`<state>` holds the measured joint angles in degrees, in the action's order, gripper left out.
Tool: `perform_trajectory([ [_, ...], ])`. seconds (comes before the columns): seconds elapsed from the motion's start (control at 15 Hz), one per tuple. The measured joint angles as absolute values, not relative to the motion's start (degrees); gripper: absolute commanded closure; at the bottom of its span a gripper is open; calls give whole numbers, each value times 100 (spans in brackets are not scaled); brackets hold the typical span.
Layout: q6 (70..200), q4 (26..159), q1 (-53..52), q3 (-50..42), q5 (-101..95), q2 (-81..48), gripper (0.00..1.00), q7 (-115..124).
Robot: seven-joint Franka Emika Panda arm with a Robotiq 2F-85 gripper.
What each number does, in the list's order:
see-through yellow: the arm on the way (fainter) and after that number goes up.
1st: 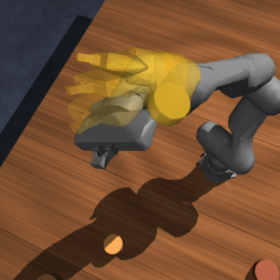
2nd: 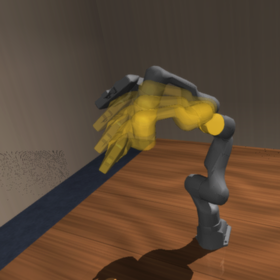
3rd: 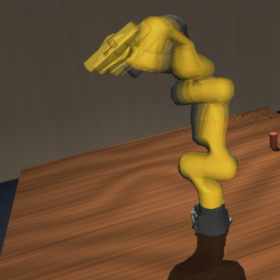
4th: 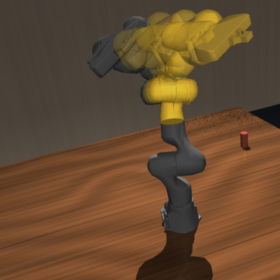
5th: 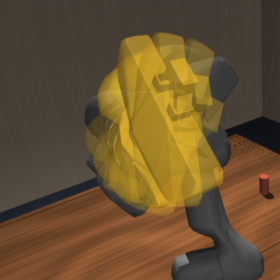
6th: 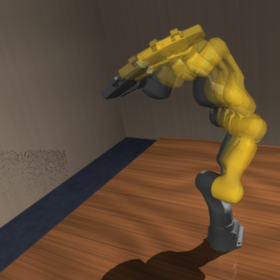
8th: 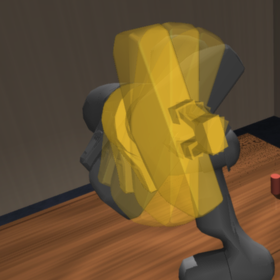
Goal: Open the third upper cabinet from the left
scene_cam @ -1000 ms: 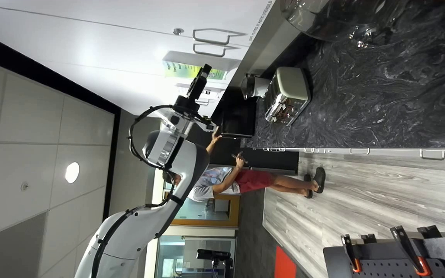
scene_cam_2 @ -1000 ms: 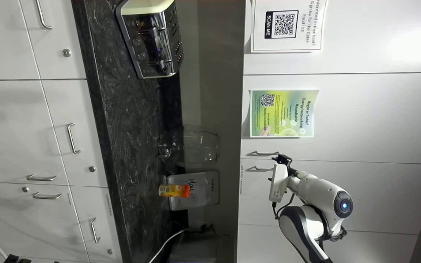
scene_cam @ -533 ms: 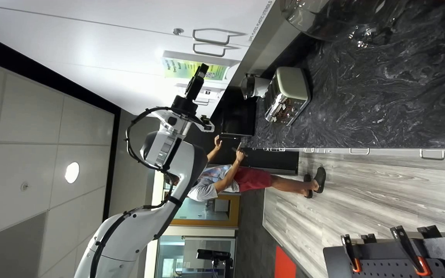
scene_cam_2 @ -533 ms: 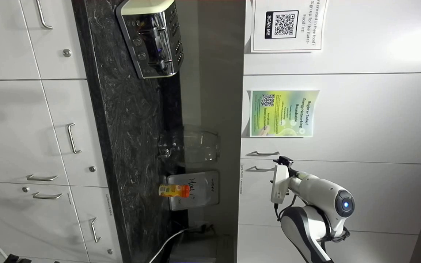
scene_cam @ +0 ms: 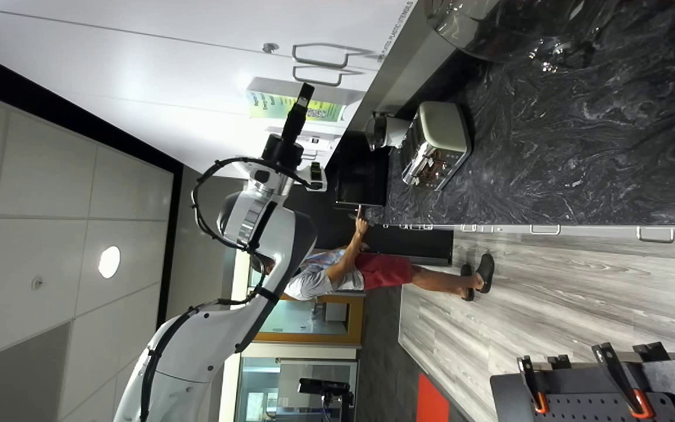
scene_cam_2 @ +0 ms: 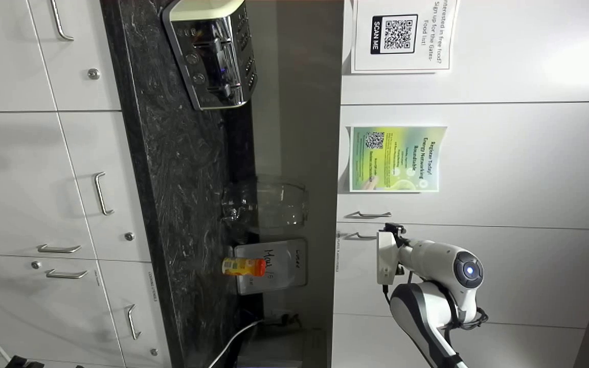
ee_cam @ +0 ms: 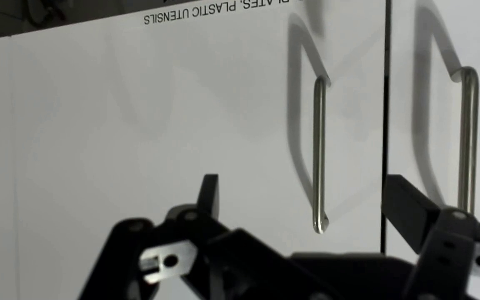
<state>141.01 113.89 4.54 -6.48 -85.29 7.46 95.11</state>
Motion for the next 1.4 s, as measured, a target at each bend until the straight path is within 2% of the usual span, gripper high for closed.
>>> perform_trajectory([
  [0.47, 14014, 11042, 453, -647, -8529, 350, 0, 9509],
  [0.93, 13326, 10632, 443, -635, -8529, 44, 0, 9509],
  [1.0, 13223, 10590, 440, -633, -8529, 4, 25, 9509],
  [1.07, 13122, 10555, 436, -631, -8529, -35, 26, 9509],
  [1.4, 12747, 10409, 383, -536, -8529, -192, 65, 9509],
])
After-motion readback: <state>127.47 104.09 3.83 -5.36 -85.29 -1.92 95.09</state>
